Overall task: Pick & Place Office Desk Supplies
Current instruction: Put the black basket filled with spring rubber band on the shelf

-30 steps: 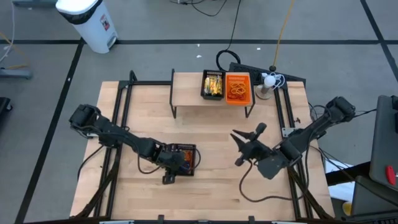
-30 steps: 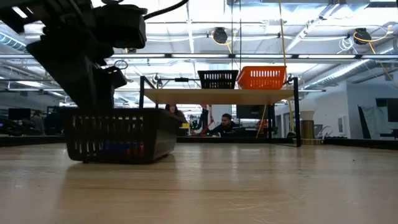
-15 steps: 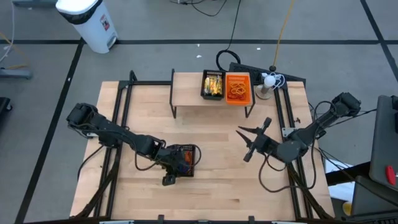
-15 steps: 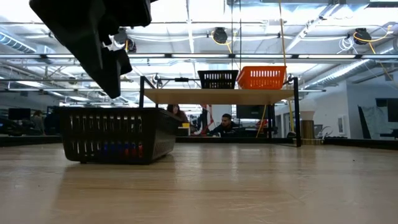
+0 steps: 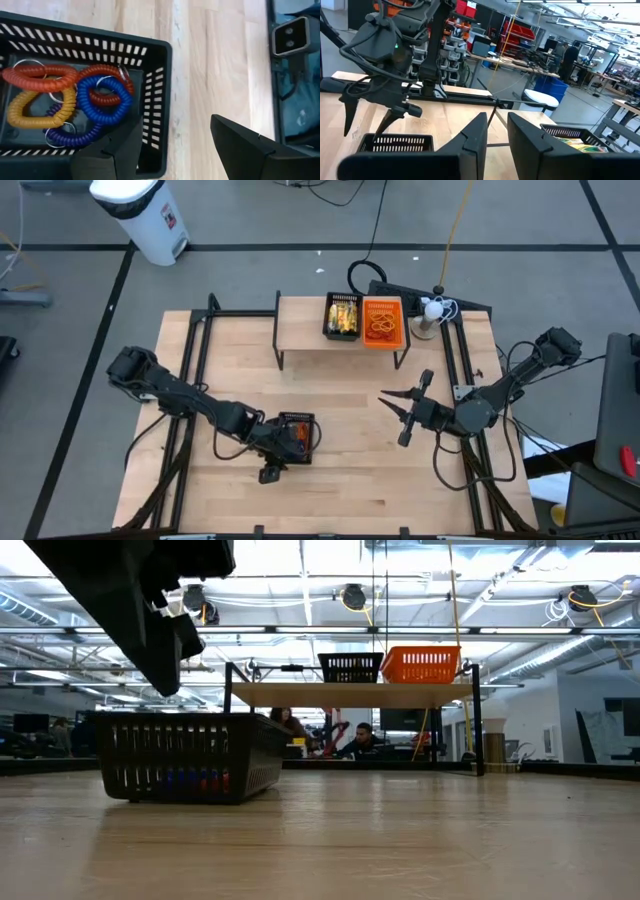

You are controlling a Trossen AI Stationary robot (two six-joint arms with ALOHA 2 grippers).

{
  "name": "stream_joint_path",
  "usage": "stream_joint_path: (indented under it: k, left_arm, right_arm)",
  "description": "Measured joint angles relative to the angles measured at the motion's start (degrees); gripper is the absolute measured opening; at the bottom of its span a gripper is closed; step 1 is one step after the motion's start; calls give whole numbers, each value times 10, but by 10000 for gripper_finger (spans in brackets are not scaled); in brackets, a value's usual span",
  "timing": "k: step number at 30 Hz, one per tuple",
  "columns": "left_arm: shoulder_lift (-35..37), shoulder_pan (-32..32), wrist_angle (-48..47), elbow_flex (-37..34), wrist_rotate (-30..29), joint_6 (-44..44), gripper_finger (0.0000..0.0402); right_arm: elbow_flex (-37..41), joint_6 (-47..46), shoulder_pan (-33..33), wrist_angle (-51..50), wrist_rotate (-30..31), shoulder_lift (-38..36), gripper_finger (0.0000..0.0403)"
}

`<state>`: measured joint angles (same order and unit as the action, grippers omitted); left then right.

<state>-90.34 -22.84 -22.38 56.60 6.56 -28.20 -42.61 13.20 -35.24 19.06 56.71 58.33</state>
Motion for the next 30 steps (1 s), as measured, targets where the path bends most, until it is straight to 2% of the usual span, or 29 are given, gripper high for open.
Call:
stream_joint_path:
  k: [12, 27, 30]
  left_arm:
    - [-6, -2, 0, 0, -17, -8, 237]
    - [-85, -2, 3, 0, -1, -45, 236]
    - [-95, -1, 4, 0, 15, -56, 217]
  right_arm:
    - [0, -1, 0, 0, 0, 0, 68]
    - [0, -1, 0, -1, -1, 0, 68]
    - [0, -1, 0, -1, -1, 0, 68]
